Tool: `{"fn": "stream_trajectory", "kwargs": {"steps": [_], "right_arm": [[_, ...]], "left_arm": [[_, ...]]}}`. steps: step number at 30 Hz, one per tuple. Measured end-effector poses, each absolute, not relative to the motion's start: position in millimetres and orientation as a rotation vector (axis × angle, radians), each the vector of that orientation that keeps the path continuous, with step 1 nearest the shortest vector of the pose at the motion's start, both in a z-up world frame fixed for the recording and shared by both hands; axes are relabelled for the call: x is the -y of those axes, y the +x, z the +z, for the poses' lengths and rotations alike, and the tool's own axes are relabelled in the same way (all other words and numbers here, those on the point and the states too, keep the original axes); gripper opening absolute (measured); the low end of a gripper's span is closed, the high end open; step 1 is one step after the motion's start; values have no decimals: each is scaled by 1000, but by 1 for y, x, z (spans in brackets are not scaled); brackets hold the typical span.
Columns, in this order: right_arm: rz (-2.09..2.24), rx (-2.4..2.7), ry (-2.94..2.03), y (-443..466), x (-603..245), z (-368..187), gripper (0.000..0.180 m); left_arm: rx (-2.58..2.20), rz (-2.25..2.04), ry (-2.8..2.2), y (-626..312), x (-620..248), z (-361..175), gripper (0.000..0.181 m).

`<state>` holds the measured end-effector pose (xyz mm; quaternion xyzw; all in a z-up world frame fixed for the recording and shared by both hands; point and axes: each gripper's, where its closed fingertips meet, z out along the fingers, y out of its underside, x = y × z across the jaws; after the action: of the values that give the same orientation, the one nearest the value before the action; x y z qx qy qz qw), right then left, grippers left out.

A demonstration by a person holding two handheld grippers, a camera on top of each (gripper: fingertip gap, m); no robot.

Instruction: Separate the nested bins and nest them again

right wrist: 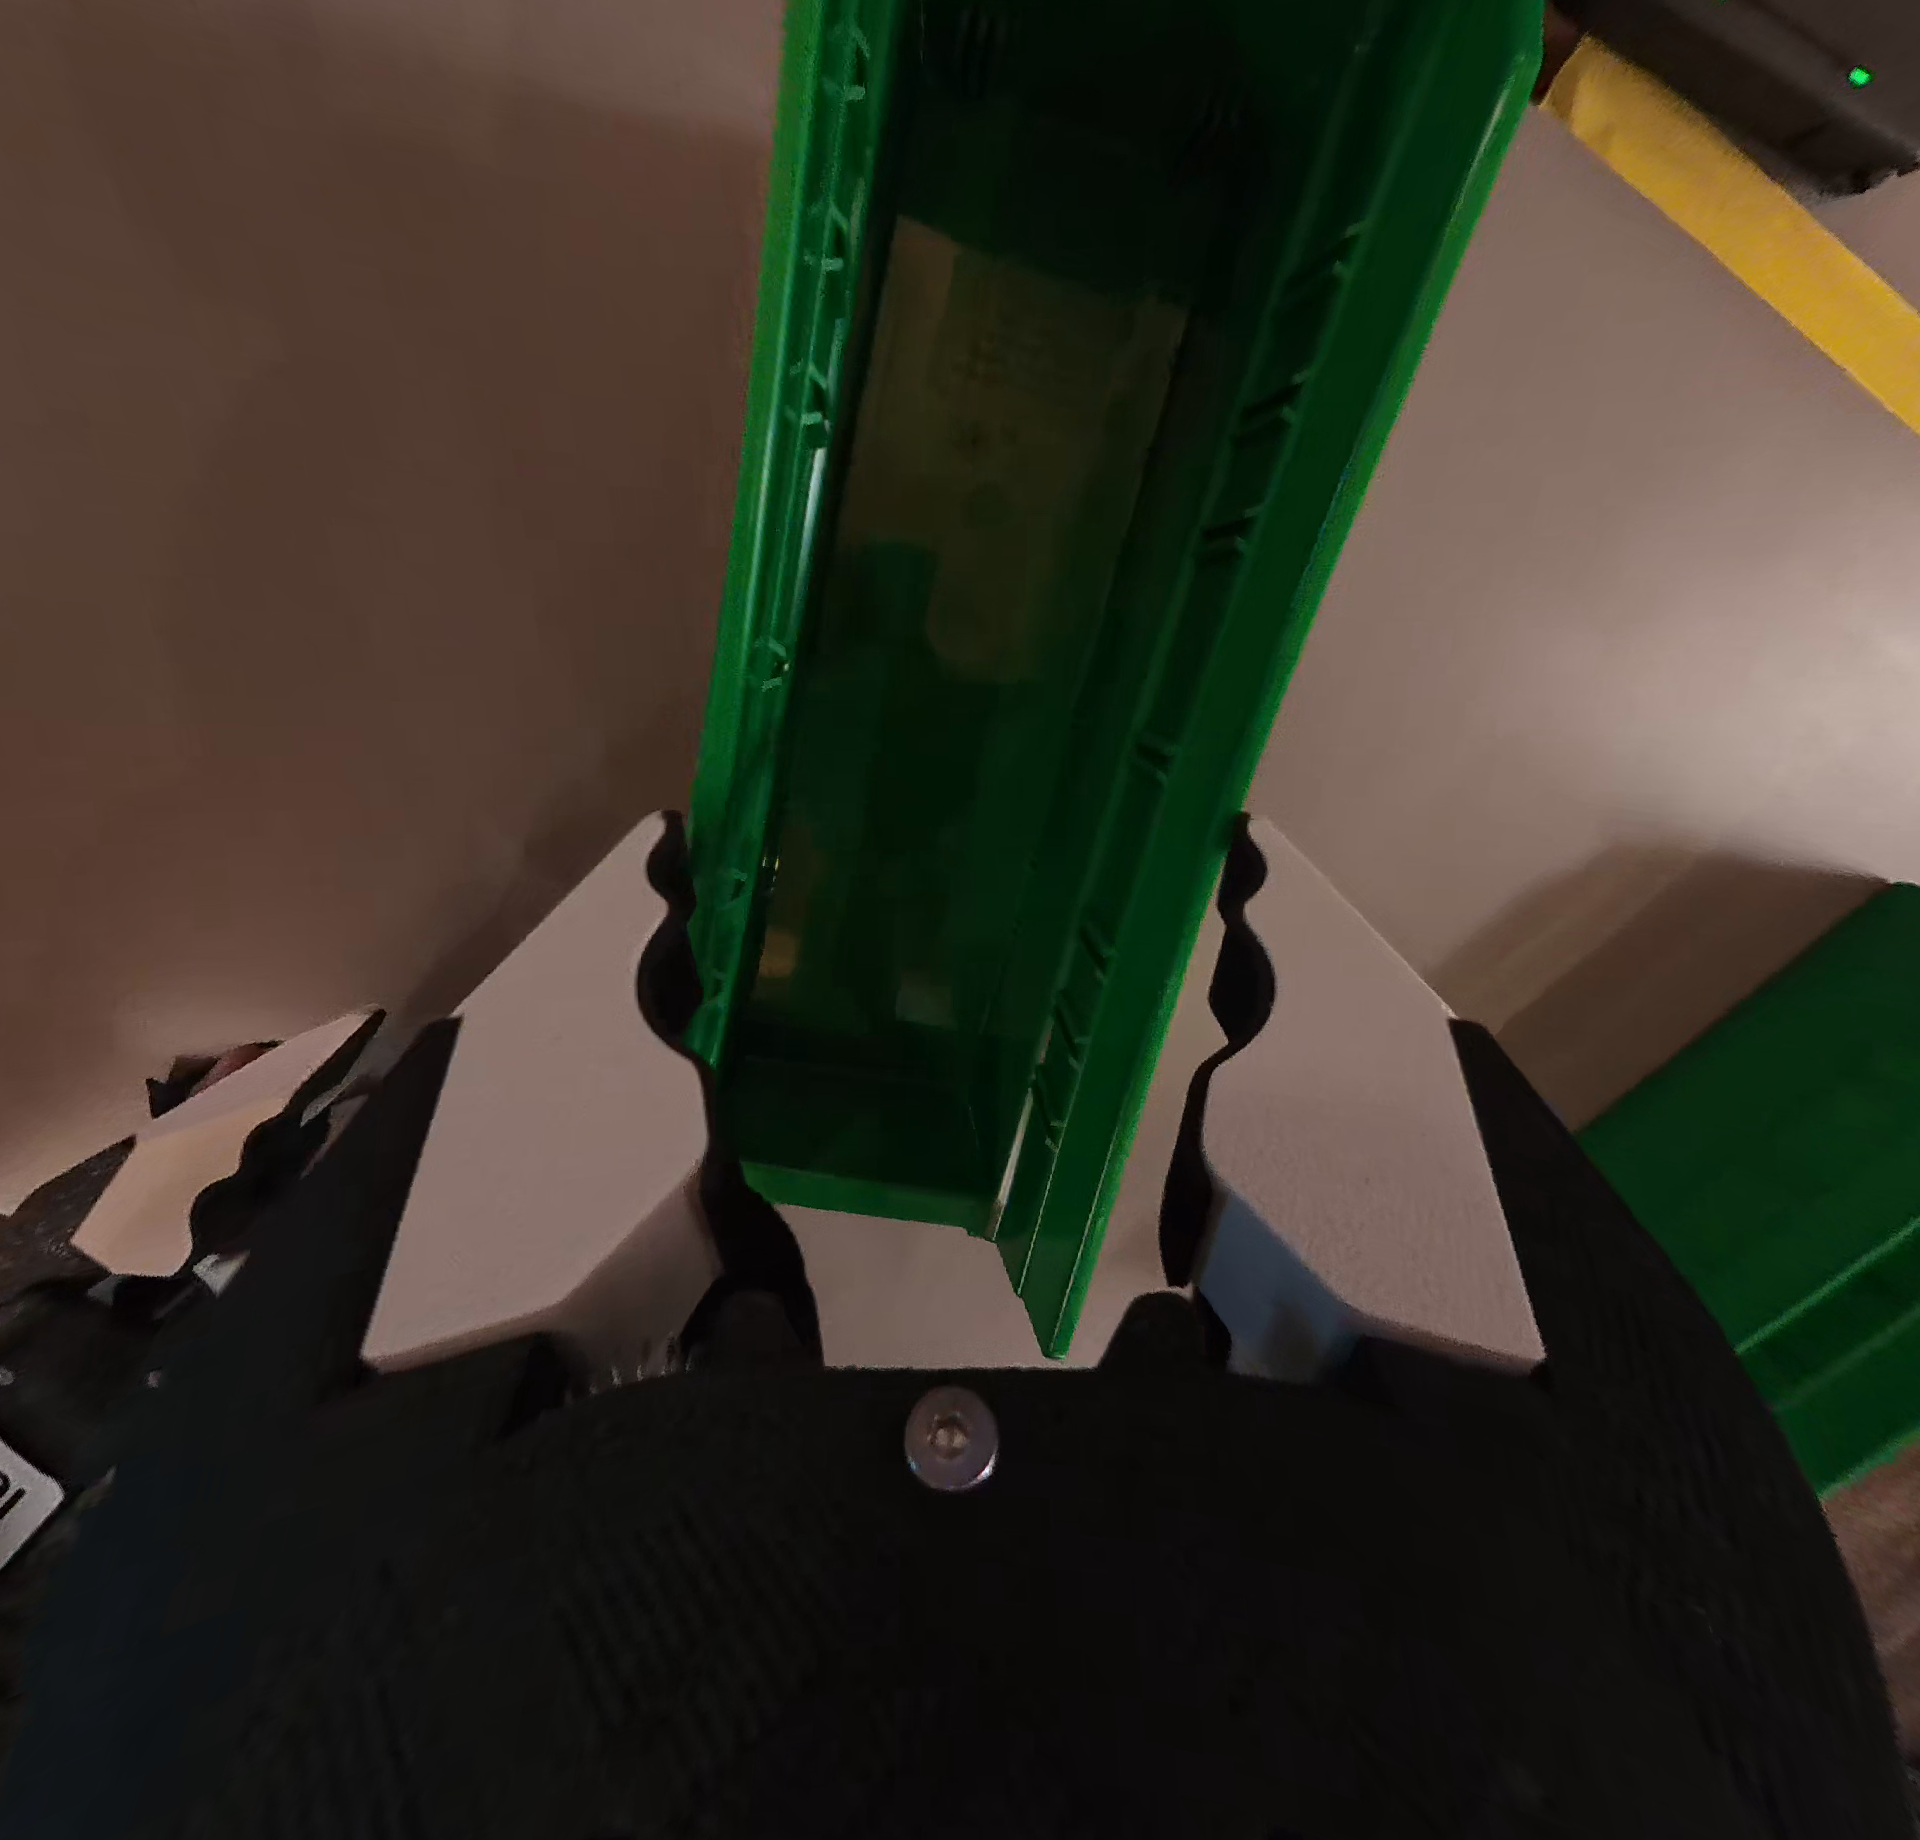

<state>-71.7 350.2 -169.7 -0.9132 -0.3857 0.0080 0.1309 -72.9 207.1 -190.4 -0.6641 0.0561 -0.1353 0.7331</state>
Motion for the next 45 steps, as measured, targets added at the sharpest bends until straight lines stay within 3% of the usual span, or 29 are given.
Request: {"fn": "stream_trajectory", "kwargs": {"steps": [5, 19, 30, 37, 41, 45], "right_arm": [[50, 1082, -2616, -76, -356, -166, 88], [79, 1083, -2613, -80, -355, -142, 87], [214, 1034, -2512, -72, -361, -75, 90], [284, 904, -2455, -17, -391, -37, 90], [256, 754, -2473, 37, -418, -49, 90], [204, 613, -2555, 90, -436, -109, 91]], "left_arm": [[-129, -299, -1459, -72, -207, -190, 99], [-128, -307, -1456, -71, -208, -189, 99], [-127, -305, -1459, -72, -207, -190, 99], [-126, -301, -1459, -73, -207, -190, 99], [-128, -298, -1462, -72, -208, -191, 99], [-127, -295, -1463, -73, -208, -191, 99]]}}
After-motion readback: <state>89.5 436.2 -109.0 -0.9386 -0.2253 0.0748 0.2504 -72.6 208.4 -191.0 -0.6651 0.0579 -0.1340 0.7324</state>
